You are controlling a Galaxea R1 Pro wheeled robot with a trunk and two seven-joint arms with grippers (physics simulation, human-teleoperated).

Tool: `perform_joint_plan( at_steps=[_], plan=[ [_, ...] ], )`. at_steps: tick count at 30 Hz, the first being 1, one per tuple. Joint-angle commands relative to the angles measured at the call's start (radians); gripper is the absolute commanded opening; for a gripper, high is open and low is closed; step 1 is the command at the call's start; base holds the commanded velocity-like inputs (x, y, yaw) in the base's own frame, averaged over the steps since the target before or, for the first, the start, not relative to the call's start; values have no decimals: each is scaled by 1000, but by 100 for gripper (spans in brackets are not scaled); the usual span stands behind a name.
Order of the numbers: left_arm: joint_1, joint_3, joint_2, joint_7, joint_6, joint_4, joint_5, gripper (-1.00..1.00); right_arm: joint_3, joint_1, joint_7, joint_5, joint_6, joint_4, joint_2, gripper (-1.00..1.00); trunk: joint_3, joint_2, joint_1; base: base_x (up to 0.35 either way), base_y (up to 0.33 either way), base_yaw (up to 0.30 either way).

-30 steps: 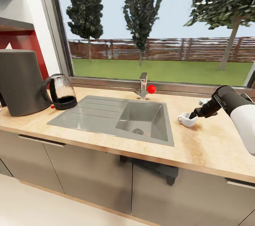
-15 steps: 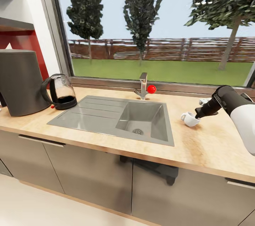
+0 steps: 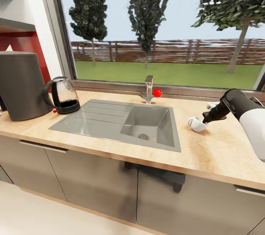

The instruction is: Set up a coffee station on the kitchen countertop: keep the coffee maker on the countertop, move the bottle of coffee from the kitchen shelf to the counter next to the coffee maker, place a paper coffee filter on top of the coffee maker, put the saucer next to the coffee maker with the coffee cup on the saucer, and place the electric kettle next to the coffee maker.

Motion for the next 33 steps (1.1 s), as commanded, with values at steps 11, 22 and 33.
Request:
perform_joint_plan(
  at_steps=[11,22,33],
  plan=[
    [-1,4,0,-5,9,0,8,100,8,0,10,-11,14,-6,-1,-100,30,70,-38,0,0,0],
    [-1,2,0,-5,9,0,8,100,14,0,9,-7,24,-112,18,-100,64,147,-81,0,0,0],
    [-1,2,0,-6,9,0,8,100,152,-3,13,135,27,-253,134,-100,99,224,-123,0,0,0]
  ],
)
